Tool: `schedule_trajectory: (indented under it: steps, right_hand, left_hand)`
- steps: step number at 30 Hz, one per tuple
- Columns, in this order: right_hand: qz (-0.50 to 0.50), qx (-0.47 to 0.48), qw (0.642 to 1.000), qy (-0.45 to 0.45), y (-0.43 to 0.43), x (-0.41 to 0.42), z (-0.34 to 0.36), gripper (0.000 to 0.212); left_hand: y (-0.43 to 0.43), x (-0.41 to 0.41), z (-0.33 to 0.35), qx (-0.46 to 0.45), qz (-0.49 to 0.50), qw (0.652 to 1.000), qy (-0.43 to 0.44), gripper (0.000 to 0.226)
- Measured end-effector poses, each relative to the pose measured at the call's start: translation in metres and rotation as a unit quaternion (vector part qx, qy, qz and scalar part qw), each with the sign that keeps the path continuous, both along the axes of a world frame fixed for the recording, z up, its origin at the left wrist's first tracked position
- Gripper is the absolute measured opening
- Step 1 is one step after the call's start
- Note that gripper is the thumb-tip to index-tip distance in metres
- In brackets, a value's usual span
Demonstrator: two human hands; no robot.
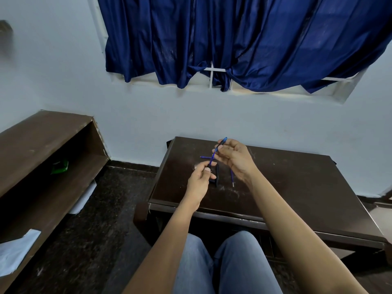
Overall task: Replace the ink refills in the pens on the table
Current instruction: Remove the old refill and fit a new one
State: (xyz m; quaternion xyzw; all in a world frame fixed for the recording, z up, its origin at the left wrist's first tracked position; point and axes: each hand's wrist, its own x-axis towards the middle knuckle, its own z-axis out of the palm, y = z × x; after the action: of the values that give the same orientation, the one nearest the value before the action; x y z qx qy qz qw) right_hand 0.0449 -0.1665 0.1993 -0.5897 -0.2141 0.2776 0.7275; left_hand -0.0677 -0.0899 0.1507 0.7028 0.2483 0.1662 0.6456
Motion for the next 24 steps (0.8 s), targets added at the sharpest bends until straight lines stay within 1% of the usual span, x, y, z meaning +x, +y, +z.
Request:
schedule_trajectory:
  steps: [5,12,16,20,24]
  right_hand:
    - [0.017,-0.02,0.999,-0.019,-0.007,-0.009,0.001,0.017]
    - [0.016,-0.03,0.999,-0.002,-0.015,-0.016,-0.004,0.017]
    - [0.023,-0.029,0.999,0.02,-0.018,-0.02,-0.005,0.016]
    - [0.039,-0.043,0.997,0.047,-0.022,-0.024,-0.007,0.014]
    - [0.046,-0.059,0.996,0.057,-0.023,-0.033,-0.014,0.013]
  left_hand:
    - [-0.005,-0.006,0.001,0.006,0.001,1.0,0.025,0.027]
    - [-0.008,-0.02,0.006,0.007,-0.009,0.998,0.061,0.032]
    - [-0.008,-0.027,0.007,0.028,-0.007,0.997,0.071,0.029]
    - [-0.01,-0.032,0.009,0.006,-0.018,0.997,0.068,0.026]
    - [-0.012,-0.033,0.014,0.047,-0.019,0.995,0.082,0.033]
